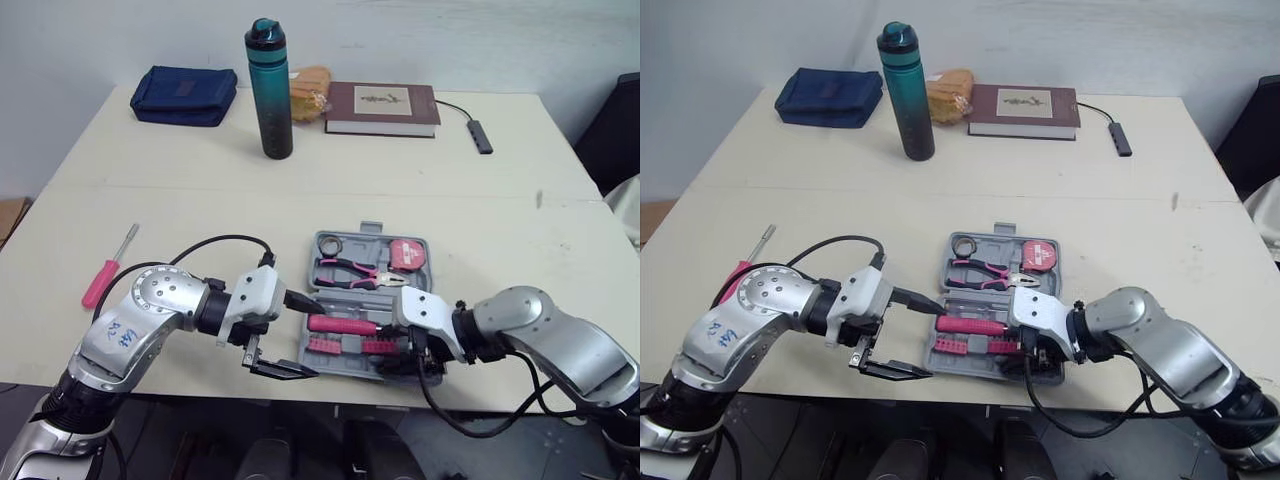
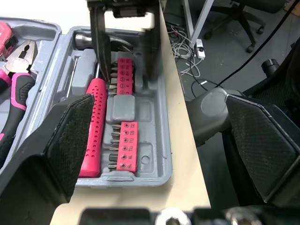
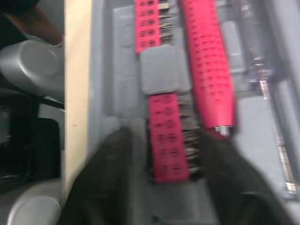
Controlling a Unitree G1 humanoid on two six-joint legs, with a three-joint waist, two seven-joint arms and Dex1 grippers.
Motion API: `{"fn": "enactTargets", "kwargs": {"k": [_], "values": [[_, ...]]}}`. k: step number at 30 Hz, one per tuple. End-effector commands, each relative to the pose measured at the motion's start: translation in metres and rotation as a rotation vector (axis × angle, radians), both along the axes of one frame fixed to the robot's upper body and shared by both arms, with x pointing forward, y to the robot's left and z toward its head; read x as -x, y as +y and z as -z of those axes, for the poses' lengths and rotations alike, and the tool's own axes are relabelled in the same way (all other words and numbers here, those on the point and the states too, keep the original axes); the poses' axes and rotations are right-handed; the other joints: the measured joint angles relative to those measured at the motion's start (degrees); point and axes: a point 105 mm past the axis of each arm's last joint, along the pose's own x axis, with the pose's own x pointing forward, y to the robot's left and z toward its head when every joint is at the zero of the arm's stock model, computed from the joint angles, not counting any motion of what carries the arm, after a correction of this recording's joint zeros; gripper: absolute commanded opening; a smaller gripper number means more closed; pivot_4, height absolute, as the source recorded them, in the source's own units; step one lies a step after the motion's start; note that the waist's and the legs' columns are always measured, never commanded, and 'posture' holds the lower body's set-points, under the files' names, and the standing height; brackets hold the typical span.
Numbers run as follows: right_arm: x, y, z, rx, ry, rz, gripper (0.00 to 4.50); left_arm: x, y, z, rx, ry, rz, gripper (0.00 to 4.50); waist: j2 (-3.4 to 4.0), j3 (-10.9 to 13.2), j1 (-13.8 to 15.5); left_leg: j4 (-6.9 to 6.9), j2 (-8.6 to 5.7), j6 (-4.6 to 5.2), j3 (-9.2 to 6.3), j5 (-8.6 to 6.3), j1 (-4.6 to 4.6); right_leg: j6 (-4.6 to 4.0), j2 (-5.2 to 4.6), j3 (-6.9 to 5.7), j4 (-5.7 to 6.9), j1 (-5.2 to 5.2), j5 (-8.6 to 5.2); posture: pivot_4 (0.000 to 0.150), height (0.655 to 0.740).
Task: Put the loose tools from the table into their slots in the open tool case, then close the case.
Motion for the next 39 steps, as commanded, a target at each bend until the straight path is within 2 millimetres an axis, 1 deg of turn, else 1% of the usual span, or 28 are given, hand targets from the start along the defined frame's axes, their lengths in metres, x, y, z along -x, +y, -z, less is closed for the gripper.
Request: {"fn": "enactTargets", "kwargs": {"k": [1,4,7,8,10,11,12,13,14,16,17,20,24,26,27,28,30,33,37,39], "values": [[0.002,-0.001,-0.019,-0.052,-0.031,-0.013,4.1,0.004,-0.002,-0.003,-0.004,-0.028,0.023,4.5,-0.01,0.01,0.01,0.0,0.0,0.0,0.0,0.0,0.0,0.0,0.0,0.0,0.0,0.0,0.0,0.15,0.74],[-0.006,-0.007,-0.031,-0.13,-0.093,-0.012,4.1,0.002,-0.002,-0.003,-0.002,-0.029,0.019,4.5,-0.01,0.01,0.02,0.01,0.0,0.0,0.01,0.0,0.01,0.0,0.0,0.01,0.01,0.0,0.0,0.15,0.74],[-0.008,-0.009,-0.035,-0.235,-0.114,-0.033,4.1,0.001,-0.003,-0.003,0.001,-0.027,0.017,4.5,-0.03,0.01,0.07,0.0,0.0,0.01,-0.01,-0.01,0.01,0.0,0.01,-0.01,-0.01,0.02,0.0,0.15,0.74],[-0.007,-0.009,-0.034,-0.267,-0.11,-0.041,3.87,0.001,-0.003,-0.003,0.002,-0.026,0.017,4.5,-0.03,0.01,0.08,0.0,0.0,0.01,0.01,-0.01,0.0,0.0,0.0,-0.01,-0.01,0.01,0.0,0.15,0.74],[-0.003,-0.008,-0.03,-0.328,-0.098,-0.061,3.21,0.0,-0.002,-0.002,0.003,-0.025,0.018,4.5,-0.03,0.01,0.1,-0.01,0.0,0.01,0.01,0.0,0.0,0.0,0.01,-0.01,0.0,0.01,0.0,0.15,0.74],[-0.004,-0.01,-0.025,-0.341,-0.092,-0.055,2.73,-0.001,-0.002,-0.002,0.004,-0.026,0.016,4.5,-0.03,0.01,0.1,-0.01,0.0,0.01,0.01,0.0,0.0,0.0,0.01,-0.01,0.01,0.01,0.0,0.15,0.74],[-0.004,-0.011,-0.022,-0.348,-0.09,-0.052,2.39,-0.002,-0.002,-0.003,0.005,-0.027,0.014,4.5,-0.03,0.01,0.08,0.0,0.0,0.01,0.01,0.0,0.0,0.0,0.01,0.0,0.01,0.01,0.0,0.15,0.74],[-0.005,-0.012,-0.02,-0.349,-0.091,-0.05,1.76,-0.003,-0.002,-0.003,0.006,-0.027,0.014,4.5,-0.03,0.01,0.07,0.02,0.0,0.01,0.03,0.0,0.01,0.0,0.0,0.01,0.03,0.02,0.0,0.15,0.74],[-0.005,-0.014,-0.016,-0.347,-0.082,-0.04,1.45,-0.002,-0.002,-0.003,0.006,-0.027,0.015,4.5,-0.03,0.01,0.03,0.02,0.0,0.01,0.03,0.0,0.01,0.0,0.0,0.02,0.03,0.02,0.0,0.15,0.74],[-0.006,-0.017,-0.011,-0.339,-0.072,-0.024,0.46,-0.002,-0.002,-0.002,0.007,-0.026,0.02,4.5,-0.03,0.01,-0.02,0.02,0.0,0.01,0.03,0.0,0.02,0.0,0.01,0.02,0.05,0.01,0.0,0.15,0.74],[-0.007,-0.018,-0.008,-0.332,-0.071,-0.017,0.04,-0.002,-0.002,-0.002,0.007,-0.026,0.02,4.5,-0.03,0.01,-0.01,0.02,0.0,0.01,0.03,0.0,0.02,0.0,0.01,0.02,0.05,0.01,0.0,0.15,0.74],[-0.009,-0.019,-0.003,-0.314,-0.074,0.0,0.04,-0.002,-0.002,-0.002,0.007,-0.025,0.02,4.5,-0.03,0.01,0.04,0.02,0.0,0.01,0.02,0.0,0.02,0.0,0.01,0.01,0.04,0.01,0.0,0.15,0.74],[-0.01,-0.024,0.017,-0.216,-0.061,0.022,0.04,-0.003,-0.001,-0.001,0.01,-0.027,0.017,4.5,-0.03,0.01,0.04,0.02,0.0,0.0,0.02,0.0,0.02,0.0,0.01,0.01,0.04,0.01,0.0,0.15,0.74],[-0.011,-0.024,0.021,-0.2,-0.053,0.028,0.04,-0.003,-0.001,-0.001,0.009,-0.028,0.017,4.5,-0.03,0.01,0.01,0.02,0.0,0.0,0.02,0.0,0.02,0.0,0.01,0.02,0.04,0.01,0.0,0.15,0.74],[-0.013,-0.027,0.028,-0.164,-0.054,0.042,0.04,-0.004,-0.001,-0.001,0.01,-0.028,0.017,4.5,-0.05,0.0,0.0,0.02,0.0,0.0,0.02,0.0,0.03,0.0,0.01,0.01,0.04,0.01,0.0,0.15,0.74],[-0.013,-0.03,0.034,-0.126,-0.069,0.03,0.04,-0.004,-0.001,-0.001,0.011,-0.03,0.017,4.5,-0.06,-0.01,-0.02,0.02,0.0,0.0,0.02,0.0,0.04,0.0,0.01,0.01,0.04,0.02,0.0,0.15,0.74],[-0.005,-0.033,0.042,-0.093,-0.061,-0.019,0.04,-0.004,0.0,-0.001,0.013,-0.031,0.016,4.5,-0.08,-0.02,-0.03,0.02,0.0,-0.01,0.02,0.01,0.1,0.0,0.01,0.01,0.05,0.08,0.0,0.15,0.74],[-0.009,-0.028,0.036,-0.142,-0.097,0.009,0.04,-0.006,0.001,-0.001,0.02,-0.033,0.0,4.5,-0.16,-0.07,0.03,0.01,0.0,0.0,0.01,0.0,0.18,0.0,0.01,0.01,0.03,0.18,0.0,0.15,0.74],[-0.019,-0.021,0.004,-0.271,-0.188,0.047,0.04,-0.015,0.003,-0.002,0.06,-0.032,-0.081,4.5,-0.21,-0.09,-0.24,0.01,0.0,0.0,0.01,0.01,0.18,0.0,0.01,0.02,0.04,0.17,0.0,0.15,0.74],[-0.017,-0.018,-0.021,-0.353,-0.214,0.039,0.04,-0.025,0.013,-0.001,0.099,-0.046,-0.219,4.5,-0.14,-0.05,-0.35,0.01,0.0,-0.01,0.02,0.01,0.15,0.0,0.02,0.03,0.09,0.12,0.0,0.15,0.74]]}}
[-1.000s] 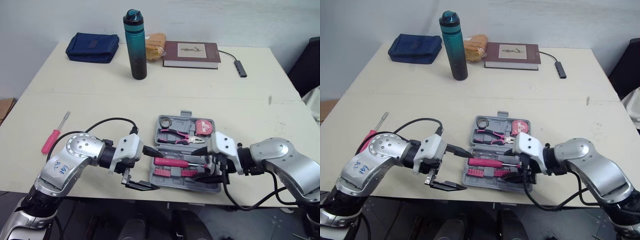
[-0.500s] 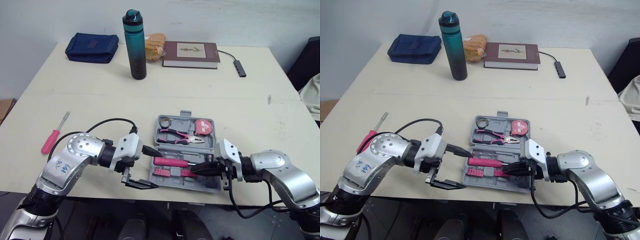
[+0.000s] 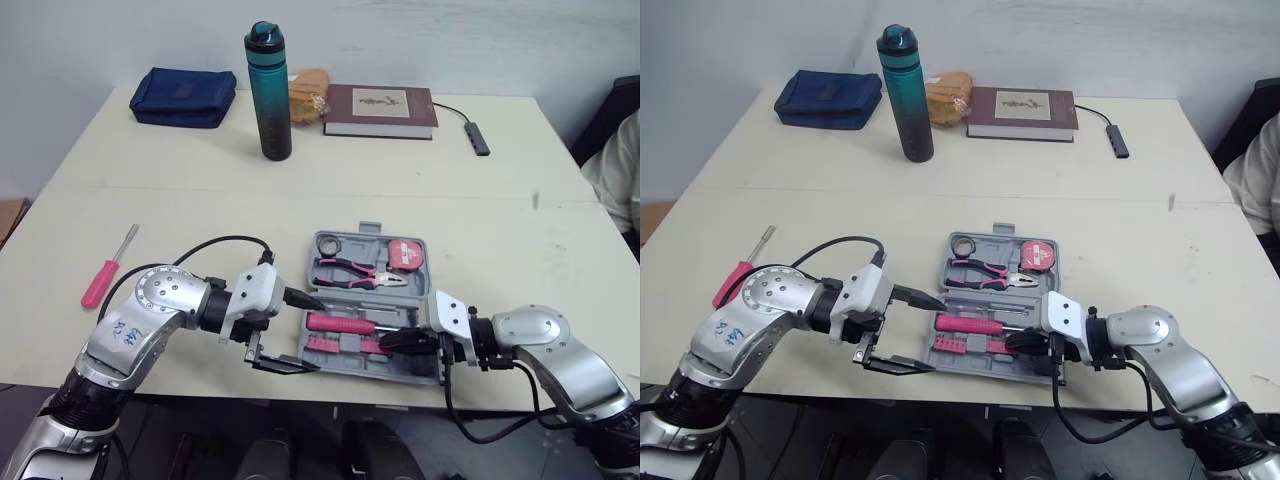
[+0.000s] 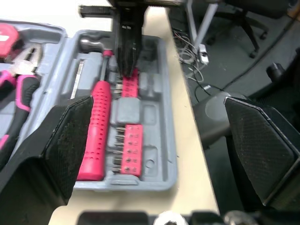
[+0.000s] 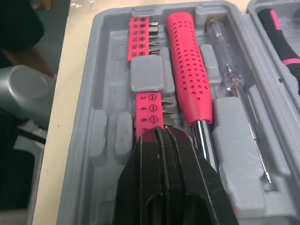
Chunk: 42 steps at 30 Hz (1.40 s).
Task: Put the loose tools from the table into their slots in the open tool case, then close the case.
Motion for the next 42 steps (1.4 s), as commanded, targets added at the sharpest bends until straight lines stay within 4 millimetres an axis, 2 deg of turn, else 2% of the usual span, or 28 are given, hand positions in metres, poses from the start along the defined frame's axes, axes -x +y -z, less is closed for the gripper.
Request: {"fn": "enactTargets", "kwargs": {"k": [1,3,5,7,8,10,14,15,16,22,24,26,28,31,35,39,42], "values": [[0.001,0.002,-0.047,-0.128,-0.083,-0.006,0.04,-0.015,0.018,-0.006,0.074,-0.04,-0.222,4.5,0.06,0.03,-0.18,0.0,0.0,0.0,0.01,0.0,-0.03,0.0,0.0,0.01,0.02,-0.04,0.0,0.15,0.74],[0.001,0.003,-0.061,-0.166,-0.099,-0.008,0.04,-0.019,0.026,-0.007,0.11,-0.031,-0.325,4.5,0.04,0.05,-0.33,-0.04,0.01,0.0,0.01,0.0,-0.07,-0.01,0.02,0.02,0.03,-0.1,0.0,0.15,0.74],[0.001,0.005,-0.086,-0.248,-0.079,-0.022,0.04,-0.018,0.044,-0.011,0.174,-0.022,-0.485,4.5,0.04,0.06,-0.46,-0.03,0.02,0.0,-0.01,0.0,-0.08,0.0,0.02,0.0,0.04,-0.1,0.0,0.15,0.74],[0.008,0.009,-0.109,-0.324,-0.028,-0.087,0.65,-0.014,0.069,-0.013,0.23,-0.019,-0.676,4.5,0.04,0.07,-0.92,-0.04,0.02,0.0,0.02,0.0,-0.07,0.0,0.01,0.04,0.04,-0.1,0.0,0.15,0.74],[0.01,0.01,-0.114,-0.337,-0.008,-0.11,0.9,-0.012,0.075,-0.014,0.24,-0.02,-0.73,4.5,0.0,0.09,-0.84,-0.04,0.02,0.02,0.01,-0.01,-0.08,-0.01,0.0,0.01,0.04,-0.09,0.0,0.15,0.74],[0.012,0.014,-0.12,-0.333,-0.016,-0.146,1.75,-0.004,0.091,-0.013,0.268,-0.018,-0.861,4.5,-0.02,0.09,-0.66,-0.05,0.04,0.02,-0.04,-0.02,-0.07,-0.01,0.01,-0.02,-0.02,-0.08,-0.01,0.15,0.74],[0.001,0.019,-0.129,-0.348,-0.043,-0.166,3.87,0.013,0.13,-0.012,0.336,-0.06,-1.196,4.5,-0.04,0.09,-0.21,-0.03,0.03,0.29,-0.02,-0.16,-0.06,-0.01,-0.04,-0.02,-0.12,0.01,-0.01,0.15,0.74],[0.0,0.02,-0.13,-0.354,-0.038,-0.172,4.24,0.019,0.138,-0.009,0.332,-0.072,-1.259,4.5,-0.04,0.09,-0.15,0.0,0.02,0.28,0.0,-0.16,-0.06,0.0,-0.04,-0.02,-0.13,0.01,0.0,0.15,0.74],[-0.001,0.02,-0.131,-0.358,-0.036,-0.176,4.38,0.024,0.142,-0.007,0.326,-0.08,-1.3,4.5,-0.06,0.08,-0.07,0.0,0.02,0.28,0.02,-0.16,-0.04,0.0,-0.06,-0.01,-0.13,0.03,0.0,0.15,0.74],[-0.007,0.023,-0.139,-0.384,-0.036,-0.215,4.38,0.074,0.191,0.003,0.297,-0.1,-1.578,4.5,-0.09,0.1,0.23,-0.04,0.02,0.26,0.04,-0.16,-0.04,0.0,-0.05,0.01,-0.21,0.03,0.0,0.15,0.74],[-0.008,0.024,-0.14,-0.386,-0.035,-0.222,4.38,0.082,0.207,0.004,0.297,-0.108,-1.63,4.5,-0.09,0.1,0.35,-0.03,0.02,0.4,0.02,-0.24,-0.01,-0.04,-0.04,-0.02,-0.17,0.03,-0.02,0.15,0.74],[-0.01,0.024,-0.134,-0.361,-0.032,-0.23,4.38,0.085,0.221,0.01,0.265,-0.101,-1.655,4.5,-0.08,0.1,0.63,-0.04,0.03,0.4,-0.04,-0.24,0.01,-0.08,-0.05,-0.09,-0.17,0.06,-0.04,0.15,0.74],[-0.013,0.027,-0.129,-0.354,-0.039,-0.237,4.38,0.082,0.226,0.008,0.231,-0.104,-1.603,4.5,-0.09,0.11,0.51,-0.05,0.02,0.41,-0.06,-0.25,0.01,-0.09,-0.05,-0.11,-0.22,0.08,-0.05,0.15,0.74],[-0.015,0.032,-0.134,-0.378,-0.049,-0.253,4.38,0.075,0.236,0.002,0.188,-0.089,-1.505,4.5,-0.1,0.13,0.31,-0.06,0.03,0.41,-0.05,-0.27,-0.01,-0.1,-0.06,-0.12,-0.22,0.06,-0.05,0.15,0.74],[-0.011,0.032,-0.135,-0.375,-0.056,-0.26,4.38,0.063,0.255,0.003,0.146,-0.054,-1.464,4.5,-0.01,0.17,0.24,-0.12,0.02,0.41,-0.03,-0.27,-0.01,-0.12,-0.09,-0.11,-0.23,0.04,-0.07,0.15,0.74],[-0.007,0.03,-0.131,-0.362,-0.064,-0.235,4.38,0.053,0.287,0.022,0.07,0.017,-1.475,4.5,0.01,0.18,0.07,-0.23,0.03,0.4,-0.03,-0.28,0.01,-0.16,-0.11,-0.13,-0.24,0.01,-0.09,0.15,0.74],[-0.004,0.028,-0.133,-0.374,-0.075,-0.201,4.38,0.044,0.307,0.018,0.1,0.011,-1.512,4.5,0.0,0.18,-0.34,-0.27,0.03,0.4,-0.02,-0.29,-0.03,-0.17,-0.12,-0.14,-0.25,-0.03,-0.09,0.15,0.74]]}}
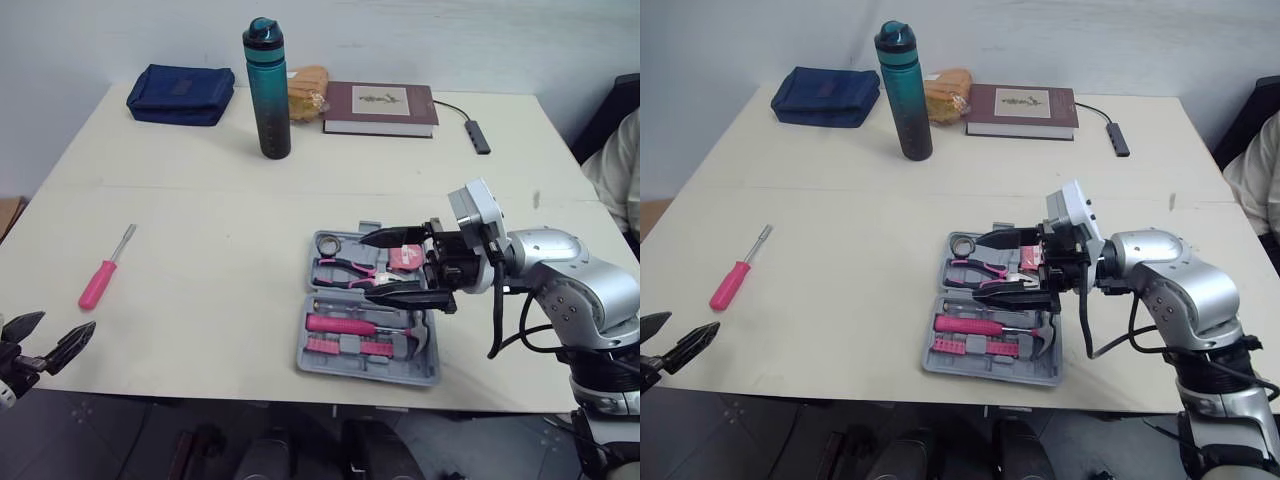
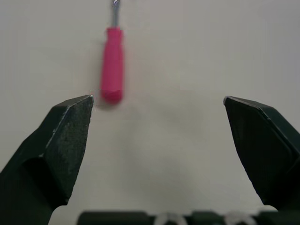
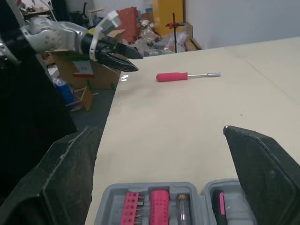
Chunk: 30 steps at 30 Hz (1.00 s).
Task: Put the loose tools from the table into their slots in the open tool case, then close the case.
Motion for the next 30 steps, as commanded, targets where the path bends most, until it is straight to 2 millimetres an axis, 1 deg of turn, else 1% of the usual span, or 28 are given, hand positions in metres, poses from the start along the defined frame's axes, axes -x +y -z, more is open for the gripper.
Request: {"fn": "enactTargets", "kwargs": {"k": [1,3,5,8,11,14,16,19,21,24,28,30], "values": [[0.008,-0.003,-0.015,-0.019,-0.068,0.025,4.38,-0.007,0.022,-0.009,0.009,-0.039,-0.041,4.5,0.0,0.0,-0.13,0.0,0.0,0.0,0.0,0.0,-0.02,0.0,-0.01,0.0,0.0,-0.01,0.0,0.15,0.74],[0.012,-0.004,-0.014,-0.014,-0.063,0.031,4.38,-0.014,0.031,-0.009,0.031,-0.044,-0.056,4.5,-0.03,-0.01,-0.39,0.01,0.0,0.01,-0.01,0.0,-0.03,0.0,-0.02,-0.02,0.01,-0.01,0.0,0.15,0.74],[0.015,-0.006,-0.013,-0.007,-0.059,0.037,4.38,-0.027,0.035,-0.007,0.03,-0.034,-0.042,4.5,-0.03,-0.01,-0.46,0.0,0.0,0.0,-0.02,0.0,-0.02,0.0,-0.02,-0.03,0.03,-0.03,0.0,0.15,0.74],[0.015,-0.007,-0.014,-0.006,-0.061,0.054,4.38,-0.042,0.035,-0.005,0.029,-0.019,-0.013,4.5,-0.02,-0.01,-0.66,-0.01,-0.01,0.0,-0.02,0.0,-0.02,0.01,-0.05,-0.05,0.04,-0.02,0.0,0.15,0.74],[0.017,-0.006,-0.018,-0.015,-0.066,0.06,4.38,-0.063,0.035,0.002,0.032,0.002,-0.004,4.5,-0.03,-0.01,-0.71,-0.01,-0.01,0.0,0.0,0.0,-0.03,0.01,-0.05,-0.03,0.04,-0.04,0.01,0.15,0.74],[0.02,-0.006,-0.021,-0.015,-0.07,0.057,4.38,-0.079,0.029,0.009,0.031,0.032,0.031,4.5,-0.05,-0.02,-0.87,-0.01,-0.01,-0.06,0.01,0.04,-0.16,0.02,-0.04,-0.04,0.14,-0.24,0.01,0.15,0.74],[0.021,-0.006,-0.023,-0.014,-0.077,0.059,4.38,-0.087,0.028,0.014,0.023,0.06,0.033,4.5,-0.08,-0.04,-0.93,0.0,-0.01,-0.29,0.06,0.16,-0.24,0.03,-0.04,-0.03,0.17,-0.36,0.02,0.15,0.74],[0.022,-0.006,-0.024,-0.016,-0.08,0.063,4.38,-0.091,0.025,0.018,0.023,0.083,0.054,4.5,-0.11,-0.06,-0.89,0.07,-0.01,-0.36,0.14,0.2,-0.52,0.03,-0.04,0.0,0.42,-0.71,0.02,0.15,0.74],[0.023,-0.007,-0.024,-0.014,-0.083,0.071,4.5,-0.089,0.026,0.025,0.034,0.104,0.056,3.96,-0.11,-0.06,-0.83,0.15,-0.01,-0.44,0.13,0.25,-0.73,0.03,-0.04,0.0,0.46,-0.91,0.02,0.15,0.74],[0.024,-0.008,-0.024,-0.015,-0.082,0.082,4.5,-0.086,0.028,0.029,0.058,0.112,0.048,3.06,-0.1,-0.06,-0.83,0.17,-0.01,-0.44,0.14,0.26,-0.73,0.03,-0.04,0.0,0.46,-0.92,0.02,0.15,0.74],[0.025,-0.009,-0.023,-0.009,-0.085,0.083,4.5,-0.085,0.025,0.028,0.059,0.105,0.074,1.49,-0.1,-0.06,-0.71,0.18,-0.02,-0.43,0.14,0.25,-0.75,0.03,-0.06,0.0,0.45,-0.91,0.02,0.15,0.74],[0.026,-0.009,-0.024,-0.003,-0.087,0.074,4.5,-0.087,0.019,0.018,0.033,0.084,0.106,0.7,-0.11,-0.06,-0.72,0.19,-0.02,-0.43,0.13,0.25,-0.76,0.03,-0.06,-0.01,0.46,-0.91,0.02,0.15,0.74]]}}
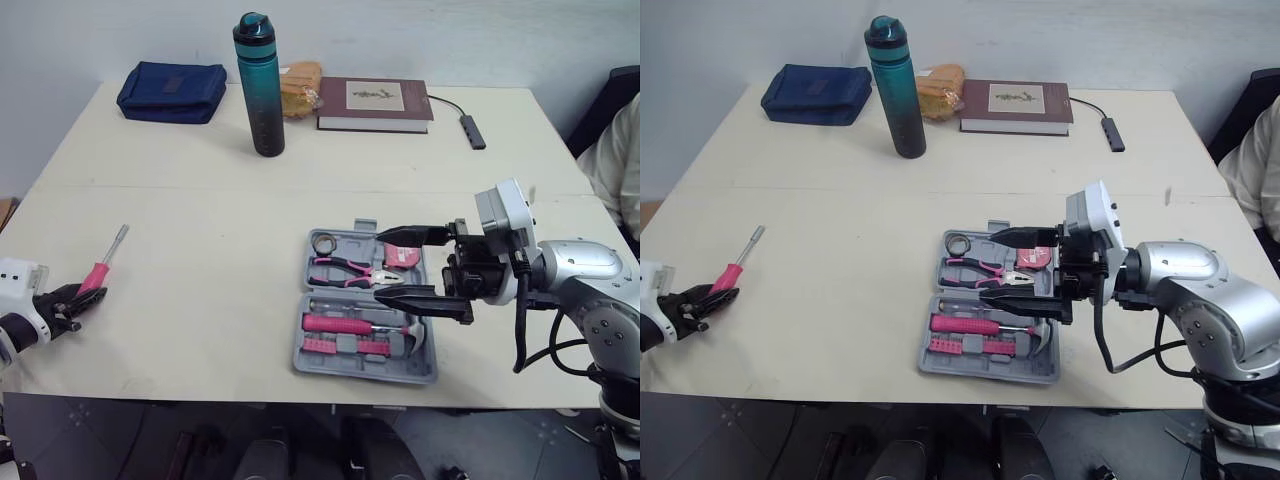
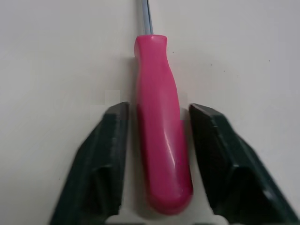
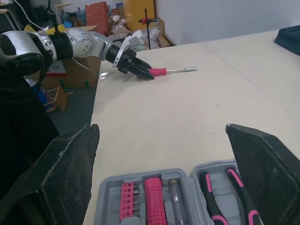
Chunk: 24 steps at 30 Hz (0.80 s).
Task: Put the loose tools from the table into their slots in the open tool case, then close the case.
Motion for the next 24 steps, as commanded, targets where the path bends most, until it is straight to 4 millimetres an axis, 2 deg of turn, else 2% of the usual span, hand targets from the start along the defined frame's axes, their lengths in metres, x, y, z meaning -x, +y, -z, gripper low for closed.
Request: {"fn": "enactTargets", "kwargs": {"k": [1,5,7,9,10,12,14,16,19,21,24], "values": [[0.01,0.001,-0.011,0.001,-0.056,-0.037,4.5,0.001,-0.007,-0.015,-0.038,-0.029,0.053,0.55,0.0,0.0,0.0,0.0,0.0,0.0,0.0,0.0,0.0,0.0,0.0,0.0,0.01,0.0,0.0,0.15,0.74],[0.011,0.001,-0.014,0.002,-0.059,-0.049,4.5,0.001,-0.021,-0.044,-0.076,-0.105,0.123,0.56,-0.03,-0.01,-0.02,0.01,0.0,0.0,-0.03,0.0,-0.09,0.0,0.0,-0.03,0.01,-0.04,0.0,0.15,0.74],[0.014,0.0,-0.015,0.008,-0.059,-0.062,4.5,0.004,-0.051,-0.066,-0.119,-0.134,0.254,0.56,-0.04,0.0,-0.04,0.02,0.0,0.01,-0.03,0.0,-0.14,0.02,0.0,-0.02,0.04,-0.05,0.01,0.15,0.74],[0.017,-0.002,-0.015,0.016,-0.056,-0.065,4.5,0.011,-0.091,-0.081,-0.129,-0.14,0.41,0.56,-0.05,0.0,-0.04,0.02,0.0,0.03,-0.04,-0.01,-0.16,0.03,-0.02,-0.02,0.04,-0.03,0.02,0.15,0.74],[0.017,-0.003,-0.014,0.023,-0.053,-0.062,4.5,0.016,-0.11,-0.084,-0.145,-0.132,0.486,0.56,-0.05,0.0,0.01,0.02,0.0,0.05,-0.04,-0.02,-0.18,0.03,-0.01,-0.02,0.02,-0.03,0.02,0.15,0.74],[0.018,-0.005,-0.012,0.035,-0.052,-0.052,4.5,0.023,-0.135,-0.088,-0.181,-0.131,0.584,0.56,-0.03,0.0,0.15,0.02,0.0,0.09,-0.06,-0.04,-0.17,0.04,-0.03,-0.02,-0.02,0.03,0.02,0.15,0.74],[0.016,-0.011,-0.006,0.069,-0.079,-0.016,4.5,0.03,-0.179,-0.095,-0.197,-0.147,0.764,0.56,-0.03,0.01,0.32,0.02,0.0,0.09,-0.06,-0.05,-0.17,0.04,-0.03,-0.02,-0.03,0.02,0.02,0.15,0.74],[0.018,-0.019,0.004,0.124,-0.04,0.003,4.5,0.039,-0.22,-0.096,-0.211,-0.128,0.946,0.56,-0.03,0.01,0.78,0.03,0.0,0.09,-0.06,-0.05,-0.16,0.04,-0.02,-0.03,-0.06,0.03,0.03,0.15,0.74],[0.025,-0.033,0.017,0.207,0.032,0.01,4.5,0.044,-0.261,-0.086,-0.246,-0.067,1.121,0.56,-0.01,0.01,1.02,0.08,-0.04,0.1,-0.03,-0.03,-0.13,0.07,-0.02,0.01,-0.05,0.05,0.04,0.15,0.74],[0.031,-0.046,0.028,0.284,0.078,0.027,4.5,0.046,-0.282,-0.077,-0.265,-0.009,1.212,0.56,-0.01,0.0,1.32,0.09,-0.04,0.09,-0.04,-0.02,-0.13,0.07,0.02,0.02,-0.03,0.04,0.04,0.15,0.74],[0.035,-0.06,0.039,0.365,0.121,0.075,4.5,0.049,-0.297,-0.067,-0.297,0.051,1.297,0.56,-0.01,0.01,0.7,0.09,-0.02,0.09,0.03,-0.01,-0.13,0.08,0.15,0.13,0.12,0.02,0.04,0.15,0.74]]}}
